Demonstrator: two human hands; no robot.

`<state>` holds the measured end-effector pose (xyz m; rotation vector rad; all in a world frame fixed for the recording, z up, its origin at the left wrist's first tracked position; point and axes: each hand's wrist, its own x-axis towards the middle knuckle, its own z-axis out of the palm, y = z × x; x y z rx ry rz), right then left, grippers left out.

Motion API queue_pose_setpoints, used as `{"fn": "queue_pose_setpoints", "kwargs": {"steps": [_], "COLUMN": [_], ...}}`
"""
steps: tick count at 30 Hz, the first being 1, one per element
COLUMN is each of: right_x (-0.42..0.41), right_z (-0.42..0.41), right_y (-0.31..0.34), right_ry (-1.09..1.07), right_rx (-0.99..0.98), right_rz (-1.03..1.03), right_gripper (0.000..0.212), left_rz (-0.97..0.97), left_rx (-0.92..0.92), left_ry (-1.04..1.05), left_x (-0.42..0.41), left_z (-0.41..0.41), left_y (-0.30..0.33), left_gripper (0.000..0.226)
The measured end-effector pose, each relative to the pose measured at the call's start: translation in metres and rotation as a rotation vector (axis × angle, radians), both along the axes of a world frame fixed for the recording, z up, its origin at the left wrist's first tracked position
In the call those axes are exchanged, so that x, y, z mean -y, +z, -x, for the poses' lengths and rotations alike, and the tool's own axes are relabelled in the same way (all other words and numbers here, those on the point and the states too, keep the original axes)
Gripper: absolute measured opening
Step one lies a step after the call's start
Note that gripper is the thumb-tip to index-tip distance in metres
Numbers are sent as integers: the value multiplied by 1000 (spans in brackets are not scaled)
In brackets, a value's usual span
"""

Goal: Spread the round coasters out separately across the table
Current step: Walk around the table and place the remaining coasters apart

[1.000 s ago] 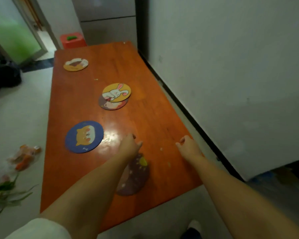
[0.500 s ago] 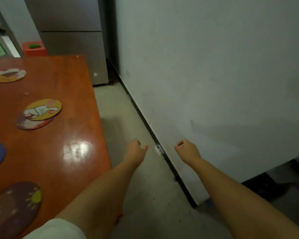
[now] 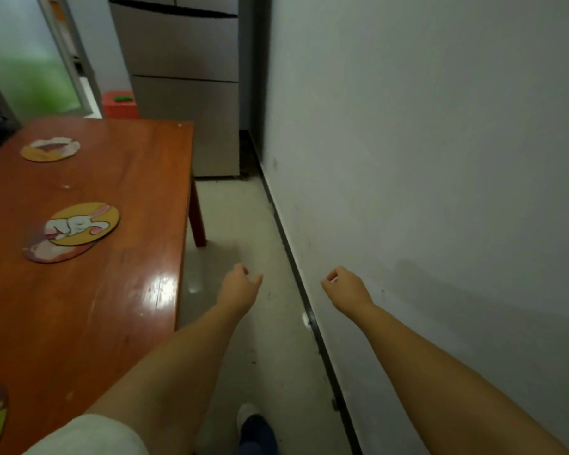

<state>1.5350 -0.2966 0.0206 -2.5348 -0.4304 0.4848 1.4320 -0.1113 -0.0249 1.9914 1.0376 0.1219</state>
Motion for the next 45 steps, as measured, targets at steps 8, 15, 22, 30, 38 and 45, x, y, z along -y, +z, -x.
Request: {"fn": "queue_pose_setpoints", "kwargs": {"steps": [8,15,22,30,38,45], "right_x": [-142,-311,-451,-599,-669,-677], "right_z": [-89,-81,-25,-22,-1,-1], "right_y": [8,7,-23,-54,-77,-82], "right_ry": [225,561,937,1190,1362,1239], "right_rx": [-4,19,-32,-110,-158,-312], "right_rz": [90,100,118,187,280,259], "right_gripper": [33,30,36,32,17,32], "left_rz": [-5,94,62,245,348,489], "left_rx": [38,64,-29,-97,-99,253], "left_ry": [174,555,971,1201,1571,1874], "left_x": [-118,-222,-290,-352,-384,-380], "left_z": [-47,20,100,86,63,63], "left_y": [4,10,2,-21,-26,-25], "left_gripper": [43,38,21,10,32,29]}}
